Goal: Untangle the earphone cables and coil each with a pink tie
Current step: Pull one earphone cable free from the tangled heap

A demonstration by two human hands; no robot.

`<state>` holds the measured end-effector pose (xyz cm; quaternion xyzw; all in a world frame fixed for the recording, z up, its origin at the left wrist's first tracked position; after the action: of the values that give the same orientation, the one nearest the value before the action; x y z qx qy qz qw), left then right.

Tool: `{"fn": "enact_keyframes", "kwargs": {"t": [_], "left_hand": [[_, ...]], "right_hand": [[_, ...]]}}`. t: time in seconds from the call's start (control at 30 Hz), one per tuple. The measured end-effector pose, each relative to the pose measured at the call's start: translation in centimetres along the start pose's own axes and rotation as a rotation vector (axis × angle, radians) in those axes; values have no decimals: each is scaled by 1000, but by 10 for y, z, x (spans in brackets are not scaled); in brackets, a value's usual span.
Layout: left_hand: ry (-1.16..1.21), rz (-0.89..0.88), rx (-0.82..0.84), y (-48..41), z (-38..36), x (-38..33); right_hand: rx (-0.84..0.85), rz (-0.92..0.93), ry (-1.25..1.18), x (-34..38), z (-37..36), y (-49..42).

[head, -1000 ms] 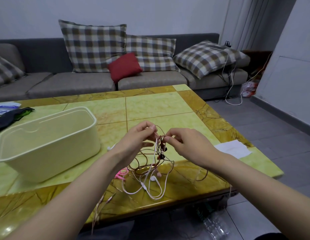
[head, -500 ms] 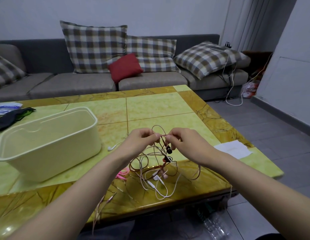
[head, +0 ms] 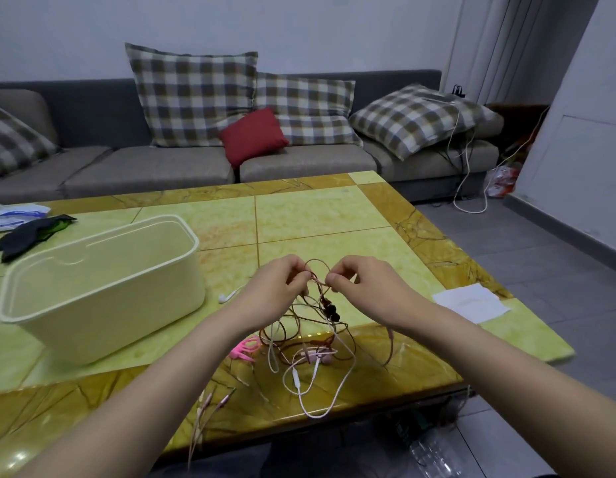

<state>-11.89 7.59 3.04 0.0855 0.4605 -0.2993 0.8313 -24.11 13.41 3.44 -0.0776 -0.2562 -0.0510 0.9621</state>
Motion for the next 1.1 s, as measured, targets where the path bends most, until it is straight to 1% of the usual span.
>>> {"fn": "enact_keyframes", "kwargs": {"t": [0.07, 0.13, 0.23, 0.3, 0.37, 0.43, 0.47, 0.5, 0.53, 0.6, 0.63, 0.67, 0.7, 0.73, 0.83, 0.87, 0.93, 1.0, 1.03, 1.1], "left_hand": [[-65, -45, -12, -1, -2, -4], [-85, -51, -29, -2, -3, -4], [-56, -12, -82, -4, 1, -1], [-125, 13, -109, -5, 5, 3], [-247, 44, -113, -7, 8, 8], [-264, 93, -113, -8, 10, 15], [-215, 118, -126, -9, 12, 17], [-116, 142, -155, -9, 14, 18], [36, 171, -193, -9, 16, 18], [448, 212, -239, -8, 16, 19], [644, 219, -228, -9, 14, 18], [783, 225, -201, -10, 13, 17], [821, 231, -169, -9, 13, 16], [756, 238, -134, -9, 15, 18], [303, 193, -21, -8, 20, 21], [200, 158, 11, -8, 20, 22], [124, 116, 61, -6, 21, 21], [114, 91, 62, -6, 22, 19], [122, 78, 32, -6, 25, 17], [167, 62, -80, -8, 34, 16]], "right_hand": [[4, 3, -2, 1, -3, -1], [-17, 1, 5, 3, -2, -2], [-30, -21, 23, 4, 1, -4], [-3, -21, 66, 5, 0, -4], [24, -24, 125, 4, -3, -5], [21, -50, 155, 0, -3, -6], [21, -62, 161, -2, -4, -8], [25, -70, 167, -5, -5, -9], [34, -76, 175, -6, -7, -10], [59, -72, 191, -7, -9, -12], [67, -65, 192, -7, -10, -13], [68, -58, 186, -6, -10, -14], [62, -54, 173, -5, -10, -15], [47, -55, 161, -5, -8, -16], [-29, -61, 166, -3, -1, -21], [-46, -50, 167, -2, 2, -23], [-43, -8, 167, 1, 3, -25], [-7, 28, 167, 5, 2, -27], [11, 38, 165, 6, 2, -27], [39, 51, 159, 9, 1, -29]]}}
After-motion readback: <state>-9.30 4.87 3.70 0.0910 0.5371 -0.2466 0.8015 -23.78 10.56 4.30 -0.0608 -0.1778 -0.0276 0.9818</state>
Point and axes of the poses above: each hand's wrist, its own y-axis away from the middle knuckle, its own z-axis out of the back of the hand, x = y × z, the point moved 6 cm from there along -y, towards the middle knuckle, and after that the axes turned 12 degrees about y, right-handed, at the moved point
